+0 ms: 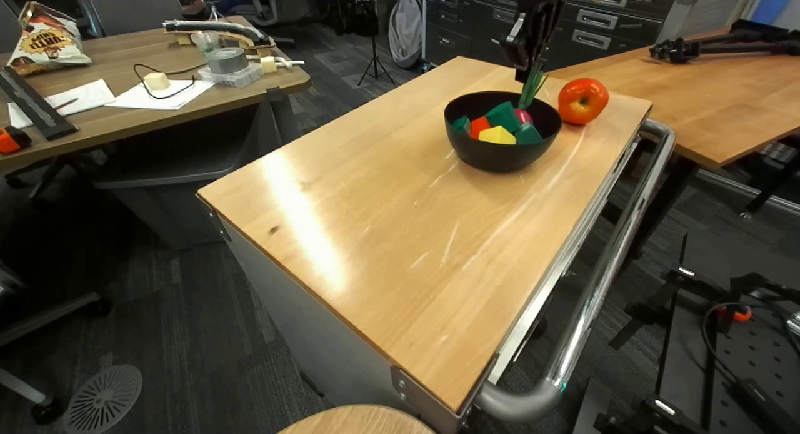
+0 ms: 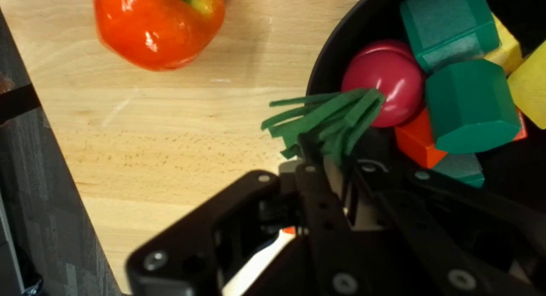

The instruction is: Remove the contents of the black bowl one by one and place them on the table, then move the apple forward

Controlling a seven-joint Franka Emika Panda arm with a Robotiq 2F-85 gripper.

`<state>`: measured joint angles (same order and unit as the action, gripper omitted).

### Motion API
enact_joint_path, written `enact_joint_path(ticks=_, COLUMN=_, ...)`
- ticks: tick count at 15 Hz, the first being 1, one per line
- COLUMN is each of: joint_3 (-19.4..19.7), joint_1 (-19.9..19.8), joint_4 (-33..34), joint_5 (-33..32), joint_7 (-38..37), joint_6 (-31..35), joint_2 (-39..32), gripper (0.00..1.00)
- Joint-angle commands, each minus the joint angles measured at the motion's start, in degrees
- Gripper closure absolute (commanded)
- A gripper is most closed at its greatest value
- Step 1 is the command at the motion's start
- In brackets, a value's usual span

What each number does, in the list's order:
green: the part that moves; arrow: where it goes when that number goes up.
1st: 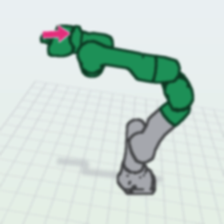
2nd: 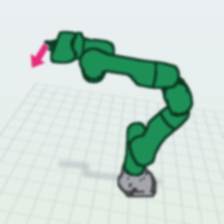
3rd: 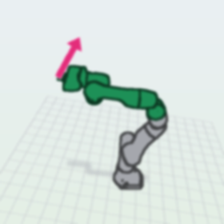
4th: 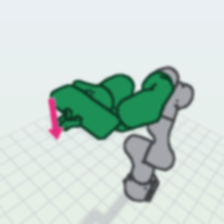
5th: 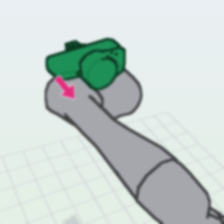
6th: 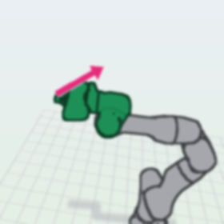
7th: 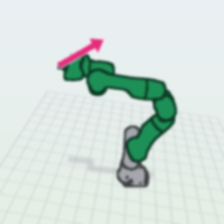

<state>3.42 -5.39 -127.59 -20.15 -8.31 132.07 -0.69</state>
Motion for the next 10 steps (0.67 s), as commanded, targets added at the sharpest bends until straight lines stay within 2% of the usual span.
enact_joint_path(ticks=1, joint_3=0.24, joint_1=0.64, joint_4=1.84, joint_5=-0.33, joint_7=-0.81, joint_6=-1.07, joint_2=-0.35, gripper=1.00)
enact_joint_path(ticks=4, joint_3=-0.35, joint_1=1.34, joint_4=2.60, joint_5=-0.26, joint_7=-0.65, joint_6=-3.37, joint_2=-0.02, gripper=0.98)
enact_joint_path(ticks=10, joint_3=-1.23, joint_1=2.81, joint_4=6.05, joint_5=1.05, joint_7=-0.19, joint_6=-9.36, joint_2=1.18, gripper=0.99)
